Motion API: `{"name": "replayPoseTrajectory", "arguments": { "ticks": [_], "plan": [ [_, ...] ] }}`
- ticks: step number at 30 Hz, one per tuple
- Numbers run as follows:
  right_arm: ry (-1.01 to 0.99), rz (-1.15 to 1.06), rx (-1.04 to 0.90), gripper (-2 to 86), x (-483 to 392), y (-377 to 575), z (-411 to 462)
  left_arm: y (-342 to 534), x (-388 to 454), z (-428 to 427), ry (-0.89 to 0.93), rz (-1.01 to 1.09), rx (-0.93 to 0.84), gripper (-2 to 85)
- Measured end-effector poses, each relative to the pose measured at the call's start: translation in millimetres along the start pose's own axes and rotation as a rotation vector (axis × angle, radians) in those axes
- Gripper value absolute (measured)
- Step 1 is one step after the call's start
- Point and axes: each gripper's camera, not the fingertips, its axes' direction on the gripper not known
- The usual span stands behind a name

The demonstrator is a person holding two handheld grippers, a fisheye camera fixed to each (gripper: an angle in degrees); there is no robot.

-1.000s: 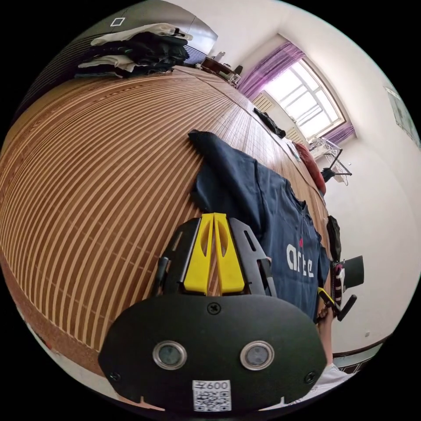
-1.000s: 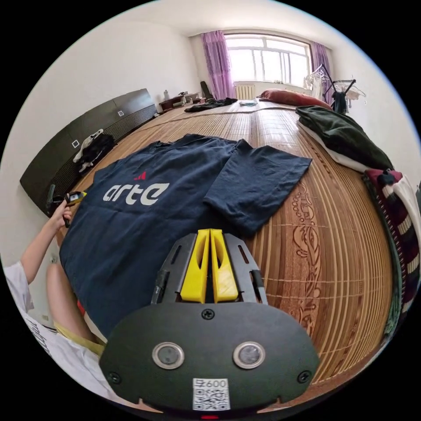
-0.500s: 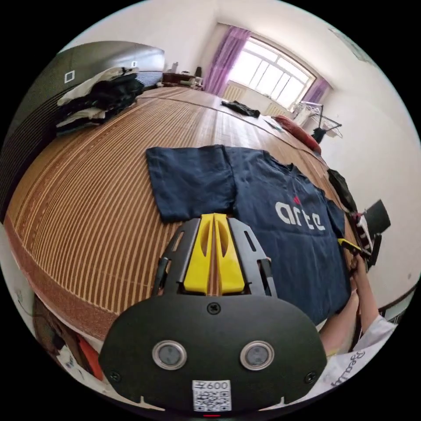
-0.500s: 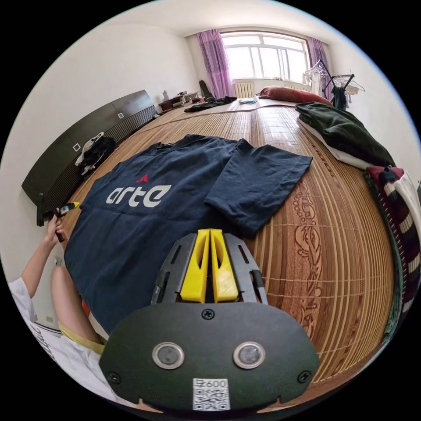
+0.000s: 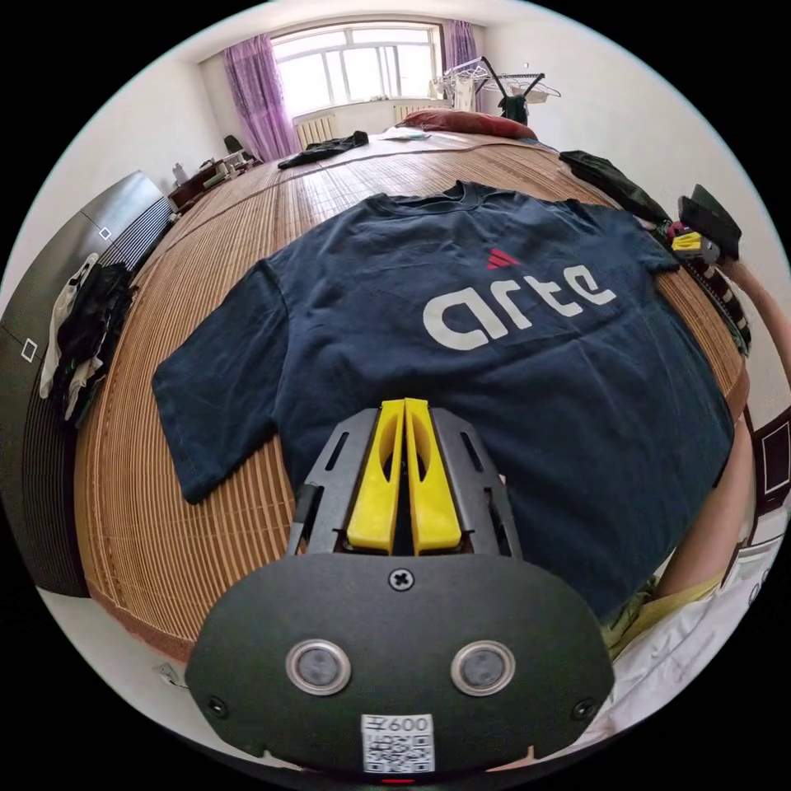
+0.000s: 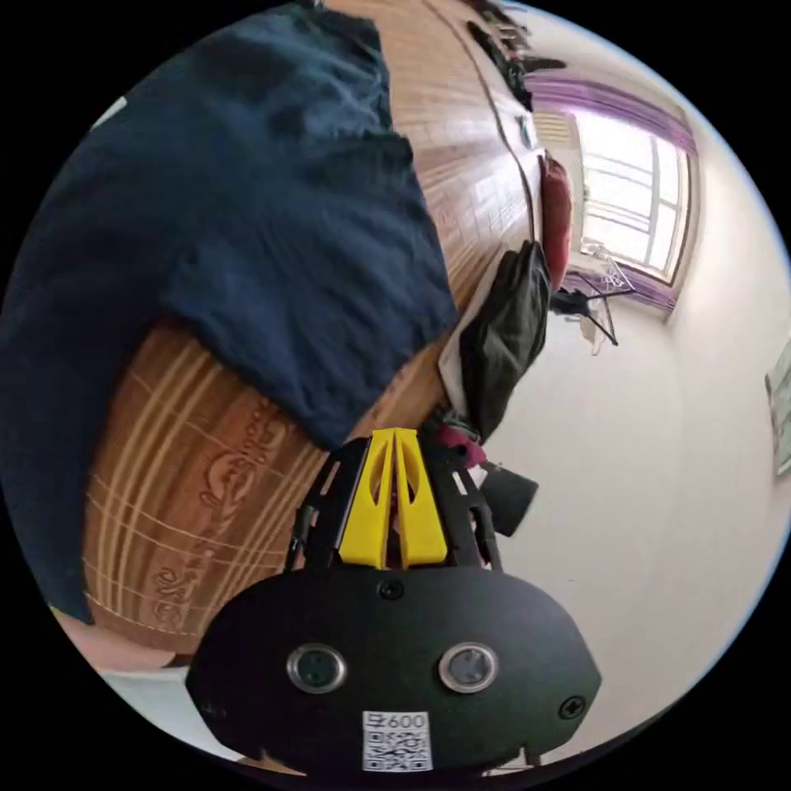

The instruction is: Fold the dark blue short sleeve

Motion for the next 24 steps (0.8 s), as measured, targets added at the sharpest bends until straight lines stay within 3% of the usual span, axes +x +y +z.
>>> {"name": "replayPoseTrajectory", "arguments": {
  "ticks": [3, 5, 8, 10, 11, 13, 17, 21, 24],
  "plan": [
    [-0.182, 0.188, 0.123, -0.9, 44, 21, -19, 3, 2, -6, -0.006, -0.034, 0.012, 0.5],
    [-0.369, 0.379, 0.389, -0.9, 67, 51, -54, 7, 3, -9, -0.008, -0.035, 0.030, 0.5],
    [-0.607, 0.405, 0.665, -0.9, 57, 70, -78, 9, 1, -15, 0.003, -0.039, 0.029, 0.5],
    [-0.600, 0.358, 0.593, -0.9, 36, 55, -71, 13, 3, -19, -0.001, -0.030, 0.038, 0.5],
    [-0.551, 0.287, 0.470, -0.9, 13, 41, -56, 14, 5, -20, -0.009, -0.025, 0.038, 0.4],
    [-0.500, 0.371, 0.583, -0.9, 1, 60, -54, 16, 15, -23, -0.056, 0.021, 0.038, 0.4],
    [-0.607, 0.540, 0.725, -0.9, -11, 110, -20, 27, 32, -27, -0.142, 0.060, 0.062, 0.6],
    [-0.627, 0.550, 0.751, -0.9, -22, 130, -10, 38, 47, -31, -0.228, 0.091, 0.074, 0.7],
    [-0.534, 0.542, 0.824, -0.9, -49, 149, -15, 52, 49, -37, -0.249, 0.088, 0.114, 0.6]
  ]
}}
